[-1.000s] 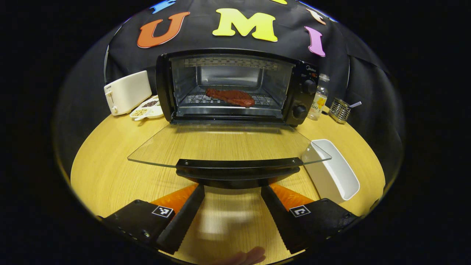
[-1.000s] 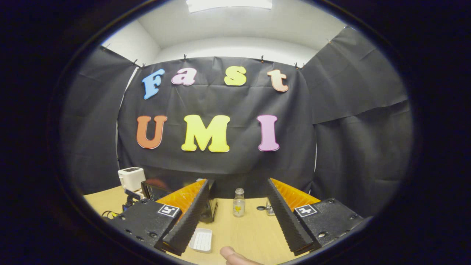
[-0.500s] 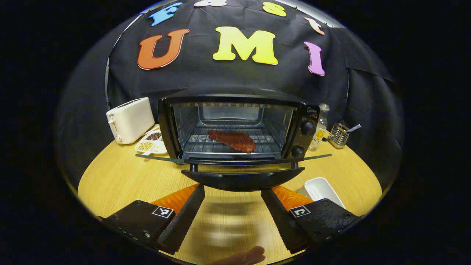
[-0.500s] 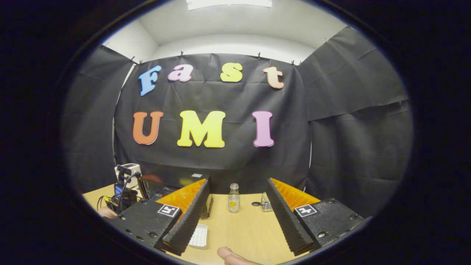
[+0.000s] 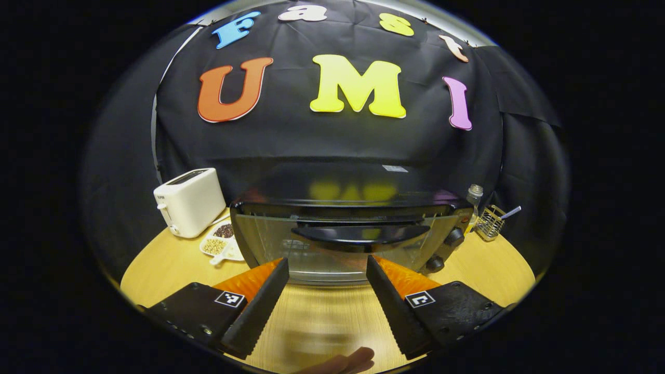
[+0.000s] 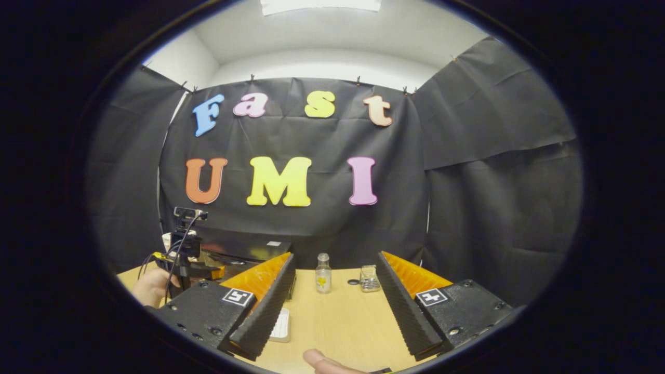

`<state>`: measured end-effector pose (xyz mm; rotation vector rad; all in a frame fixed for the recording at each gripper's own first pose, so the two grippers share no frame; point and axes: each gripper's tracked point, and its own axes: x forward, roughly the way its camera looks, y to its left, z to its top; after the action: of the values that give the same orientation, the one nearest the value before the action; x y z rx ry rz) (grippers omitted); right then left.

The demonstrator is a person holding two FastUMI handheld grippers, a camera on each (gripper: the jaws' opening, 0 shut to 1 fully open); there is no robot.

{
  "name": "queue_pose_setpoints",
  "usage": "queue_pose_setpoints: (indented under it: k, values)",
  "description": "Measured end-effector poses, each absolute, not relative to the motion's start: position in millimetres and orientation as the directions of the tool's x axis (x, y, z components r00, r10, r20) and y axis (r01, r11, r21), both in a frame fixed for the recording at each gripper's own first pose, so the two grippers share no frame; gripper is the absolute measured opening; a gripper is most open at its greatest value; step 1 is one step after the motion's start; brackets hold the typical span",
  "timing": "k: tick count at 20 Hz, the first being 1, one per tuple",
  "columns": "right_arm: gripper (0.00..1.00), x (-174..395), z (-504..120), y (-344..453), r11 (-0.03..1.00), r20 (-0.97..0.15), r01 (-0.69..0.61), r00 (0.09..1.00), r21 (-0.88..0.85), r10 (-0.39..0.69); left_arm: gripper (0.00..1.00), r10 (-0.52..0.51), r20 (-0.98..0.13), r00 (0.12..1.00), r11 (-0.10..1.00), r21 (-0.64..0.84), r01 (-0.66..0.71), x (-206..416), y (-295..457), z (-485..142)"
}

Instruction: Open the electric oven with the left hand, put the food in, and close the electric oven.

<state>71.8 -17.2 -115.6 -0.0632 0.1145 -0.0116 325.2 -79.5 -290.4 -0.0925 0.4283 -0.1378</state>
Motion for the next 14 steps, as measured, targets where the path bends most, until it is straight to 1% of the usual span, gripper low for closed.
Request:
queue_pose_setpoints:
  k: [1,2,3,6,8,11,13,14]
  values:
    - [0.96,66,-116,-19,0.998,-0.11,0.013,0.994,-0.056,-0.019,0.96,-0.157,-0.398,0.904,0.986,-0.122,0.118,324,-80,-281]
    - [0.99,60,-115,-22,0.999,-0.113,0.018,0.993,-0.049,-0.023,0.96,-0.168,-0.386,0.907,0.984,-0.127,0.128,320,-83,-271]
    - [0.99,51,-114,-22,0.999,-0.111,0.018,0.994,-0.039,-0.022,0.96,-0.163,-0.376,0.912,0.984,-0.124,0.125,314,-82,-260]
    - [0.99,29,-107,-27,1.0,-0.09,0.021,0.996,0.002,-0.021,0.96,-0.167,-0.356,0.92,0.985,-0.11,0.136,278,-84,-230]
    - [0.98,14,-103,-27,1.0,-0.088,0.025,0.996,0.018,-0.023,0.96,-0.18,-0.32,0.93,0.982,-0.106,0.153,244,-89,-202]
    - [0.98,-13,-88,-34,0.999,-0.075,0.041,0.996,0.022,-0.04,0.96,-0.204,-0.233,0.951,0.978,-0.084,0.189,175,-93,-148]
    - [0.98,-32,-79,-40,0.998,-0.061,0.06,0.996,0.018,-0.059,0.96,-0.2,-0.155,0.968,0.98,-0.056,0.193,127,-91,-110]
    - [0.98,-39,-77,-42,0.998,-0.059,0.067,0.996,0.016,-0.066,0.95,-0.194,-0.136,0.972,0.981,-0.039,0.19,102,-89,-98]
